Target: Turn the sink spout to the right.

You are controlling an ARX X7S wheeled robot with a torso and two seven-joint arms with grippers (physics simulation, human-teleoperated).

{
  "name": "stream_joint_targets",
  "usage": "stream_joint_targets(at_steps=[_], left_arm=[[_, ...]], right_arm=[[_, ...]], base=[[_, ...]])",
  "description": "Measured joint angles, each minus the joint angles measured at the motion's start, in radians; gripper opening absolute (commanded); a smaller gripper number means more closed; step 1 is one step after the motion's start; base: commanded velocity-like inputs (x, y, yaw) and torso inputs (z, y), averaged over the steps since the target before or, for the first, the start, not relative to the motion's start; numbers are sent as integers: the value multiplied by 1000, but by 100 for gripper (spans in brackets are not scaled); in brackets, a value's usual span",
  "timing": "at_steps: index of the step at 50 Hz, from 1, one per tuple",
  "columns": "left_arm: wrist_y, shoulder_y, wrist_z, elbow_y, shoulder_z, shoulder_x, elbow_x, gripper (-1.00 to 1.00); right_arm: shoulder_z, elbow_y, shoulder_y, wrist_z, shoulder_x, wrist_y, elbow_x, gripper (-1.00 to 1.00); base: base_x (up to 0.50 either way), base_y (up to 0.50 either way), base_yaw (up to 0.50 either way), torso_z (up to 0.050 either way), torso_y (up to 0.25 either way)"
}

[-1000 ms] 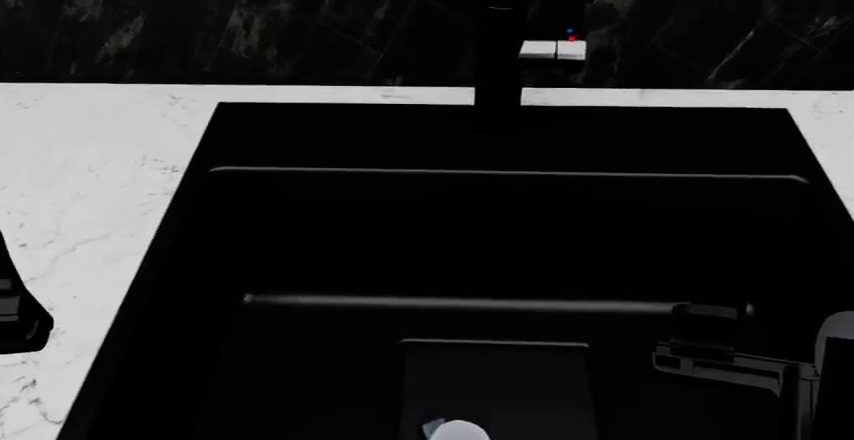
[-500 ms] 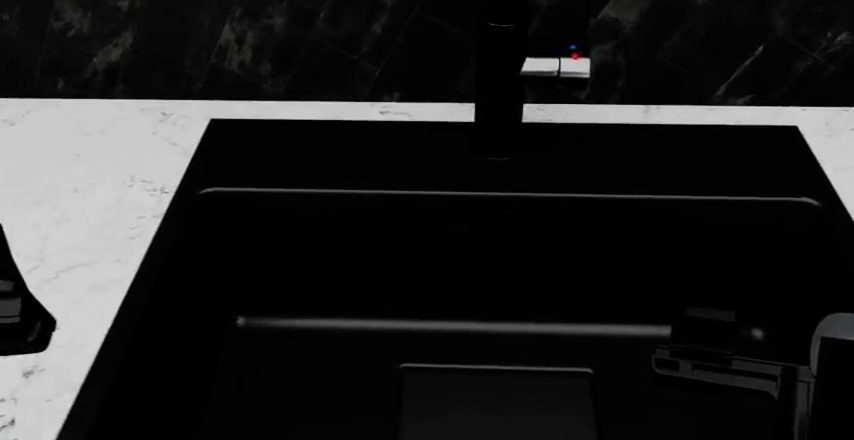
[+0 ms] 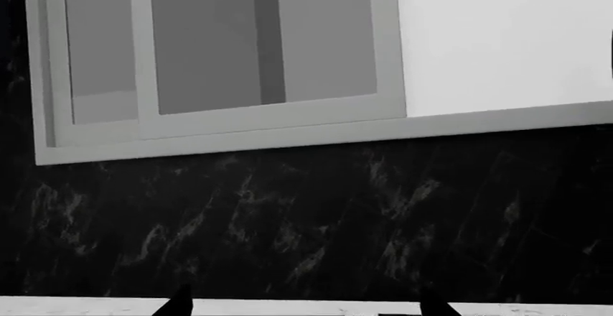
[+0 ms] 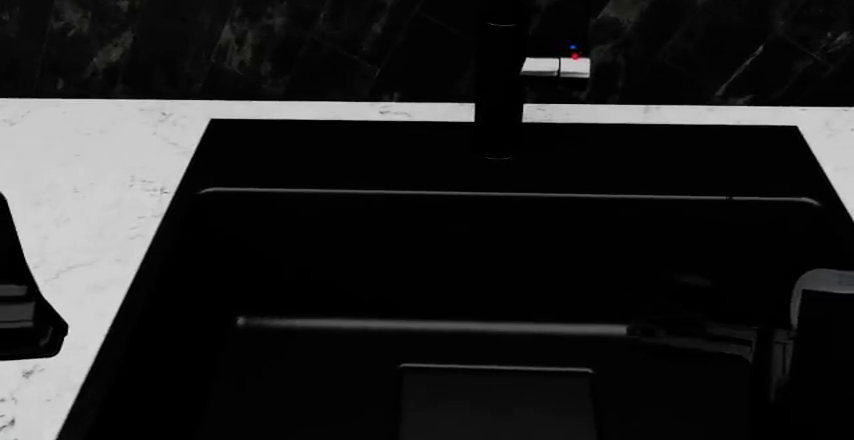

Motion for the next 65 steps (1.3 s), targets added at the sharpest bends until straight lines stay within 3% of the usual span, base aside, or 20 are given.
stream_joint_targets(at_steps=[30, 65], left_arm=[[8, -18, -1, -22, 25, 0, -2, 100], [-2, -34, -13, -29, 50, -3, -3, 100]], right_arm=[[-133, -76, 299, 28, -44, 272, 69, 100], [-207, -43, 529, 36, -96, 395, 116, 100]], base=[[0, 0, 0, 0, 0], [0, 0, 0, 0, 0]])
